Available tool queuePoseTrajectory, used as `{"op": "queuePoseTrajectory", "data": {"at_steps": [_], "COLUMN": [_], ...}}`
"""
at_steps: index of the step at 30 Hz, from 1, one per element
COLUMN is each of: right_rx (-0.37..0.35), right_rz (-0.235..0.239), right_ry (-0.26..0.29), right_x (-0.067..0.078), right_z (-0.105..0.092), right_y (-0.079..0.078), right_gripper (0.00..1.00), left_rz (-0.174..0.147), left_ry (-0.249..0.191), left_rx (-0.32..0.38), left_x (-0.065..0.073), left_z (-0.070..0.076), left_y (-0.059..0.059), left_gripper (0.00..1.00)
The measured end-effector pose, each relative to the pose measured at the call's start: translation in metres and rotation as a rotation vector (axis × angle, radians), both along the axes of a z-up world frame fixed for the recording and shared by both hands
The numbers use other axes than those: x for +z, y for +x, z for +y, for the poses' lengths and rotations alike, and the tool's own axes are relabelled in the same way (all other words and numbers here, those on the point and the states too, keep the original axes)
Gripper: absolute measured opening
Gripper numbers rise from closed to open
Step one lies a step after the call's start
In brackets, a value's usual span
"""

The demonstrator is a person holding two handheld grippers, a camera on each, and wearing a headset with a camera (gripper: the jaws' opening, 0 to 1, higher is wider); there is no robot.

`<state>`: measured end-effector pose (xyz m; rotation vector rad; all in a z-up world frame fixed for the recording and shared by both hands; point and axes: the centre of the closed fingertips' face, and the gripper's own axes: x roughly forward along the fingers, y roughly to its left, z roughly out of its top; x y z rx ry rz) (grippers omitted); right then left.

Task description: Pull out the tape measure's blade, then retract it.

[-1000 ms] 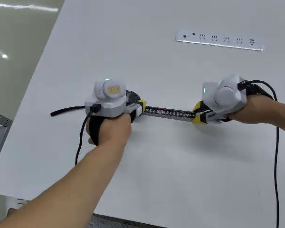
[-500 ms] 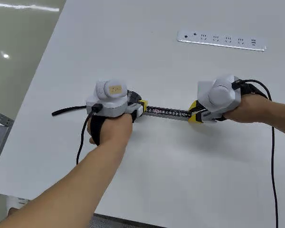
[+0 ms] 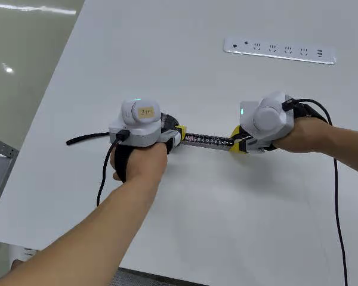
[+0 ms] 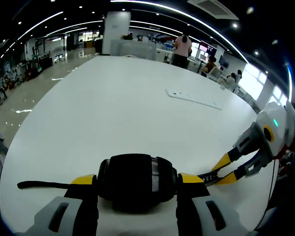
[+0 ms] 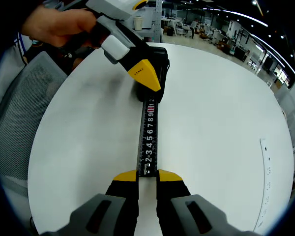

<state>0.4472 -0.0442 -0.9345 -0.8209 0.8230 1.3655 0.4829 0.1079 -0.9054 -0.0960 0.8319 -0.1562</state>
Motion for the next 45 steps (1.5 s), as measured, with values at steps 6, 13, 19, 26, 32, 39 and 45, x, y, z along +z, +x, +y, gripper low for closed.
{"op": "queuePoseTrajectory", "data": {"at_steps": [6, 13, 19, 26, 32, 39, 45], "right_rx": [0.005, 0.003, 0.002, 0.007, 0.004, 0.003, 0.004], "right_rz": [-0.005, -0.008, -0.011, -0.011, -0.013, -0.013, -0.012], "right_ry": [-0.001, 0.003, 0.012, 0.019, 0.028, 0.036, 0.043], "right_x": [0.001, 0.001, 0.001, 0.001, 0.000, -0.003, -0.004], "right_z": [0.005, 0.013, 0.022, 0.031, 0.039, 0.044, 0.050], "right_y": [-0.001, -0.001, 0.000, 0.003, 0.004, 0.007, 0.008], "right_gripper": [0.12, 0.12, 0.12, 0.12, 0.12, 0.12, 0.12], "left_rz": [0.000, 0.000, 0.000, 0.002, 0.003, 0.003, 0.002], "left_ry": [0.000, 0.000, 0.001, 0.002, 0.003, 0.004, 0.005], "left_rx": [-0.004, -0.006, -0.006, -0.006, -0.008, -0.009, -0.012], "left_x": [0.000, 0.000, 0.000, 0.000, 0.000, -0.001, -0.001], "left_z": [0.000, 0.000, -0.001, -0.001, -0.001, 0.000, -0.001], "left_y": [0.000, -0.001, -0.001, -0.002, -0.001, 0.000, -0.001], "left_gripper": [0.61, 0.61, 0.61, 0.61, 0.61, 0.61, 0.61]}}
